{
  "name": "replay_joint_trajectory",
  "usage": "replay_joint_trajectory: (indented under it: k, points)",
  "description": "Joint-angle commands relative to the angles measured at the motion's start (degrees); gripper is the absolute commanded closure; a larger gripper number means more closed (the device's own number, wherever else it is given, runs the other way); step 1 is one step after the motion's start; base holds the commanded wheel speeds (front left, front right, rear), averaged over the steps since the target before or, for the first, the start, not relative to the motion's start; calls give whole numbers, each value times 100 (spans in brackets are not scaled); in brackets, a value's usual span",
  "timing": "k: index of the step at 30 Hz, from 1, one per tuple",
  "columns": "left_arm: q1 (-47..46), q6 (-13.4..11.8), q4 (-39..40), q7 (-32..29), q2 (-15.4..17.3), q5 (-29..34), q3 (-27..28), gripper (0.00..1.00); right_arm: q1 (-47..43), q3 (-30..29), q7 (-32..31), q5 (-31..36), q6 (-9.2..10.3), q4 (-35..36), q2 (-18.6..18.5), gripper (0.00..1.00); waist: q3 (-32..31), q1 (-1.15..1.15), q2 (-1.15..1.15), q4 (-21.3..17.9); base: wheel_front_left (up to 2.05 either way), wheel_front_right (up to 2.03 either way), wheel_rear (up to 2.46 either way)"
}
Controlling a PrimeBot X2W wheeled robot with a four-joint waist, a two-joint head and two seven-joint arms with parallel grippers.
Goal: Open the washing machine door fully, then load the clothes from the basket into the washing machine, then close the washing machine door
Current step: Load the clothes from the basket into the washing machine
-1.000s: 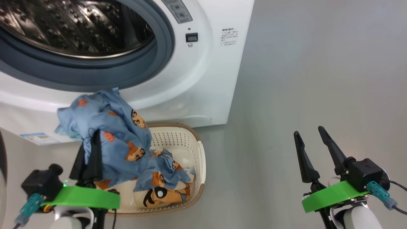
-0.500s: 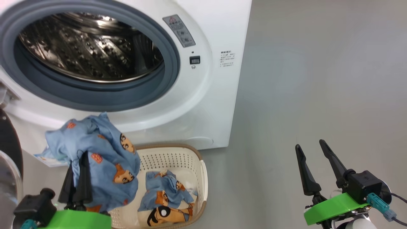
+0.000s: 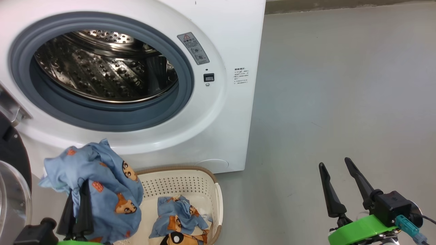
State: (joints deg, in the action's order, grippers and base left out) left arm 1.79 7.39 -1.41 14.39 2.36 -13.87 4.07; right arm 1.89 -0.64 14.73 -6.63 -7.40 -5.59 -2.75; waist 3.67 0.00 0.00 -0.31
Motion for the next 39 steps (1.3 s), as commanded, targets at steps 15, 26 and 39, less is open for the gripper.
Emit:
replay_joint_trajectory:
  k: [15,26,39]
  points:
    - [108,-85,228,61,53,-55,156,100,-66,116,27,57,-9,199,-12,0,-55,0,0,-5,0,0,0]
    - [-135,-146,222,61,52,-230,114,100,-15,115,27,3,-9,154,-12,0,251,0,0,-55,0,0,0]
    - [-1598,-38,-143,61,52,-159,336,100,309,180,27,60,-9,233,-12,0,1277,0,0,-248,0,0,0]
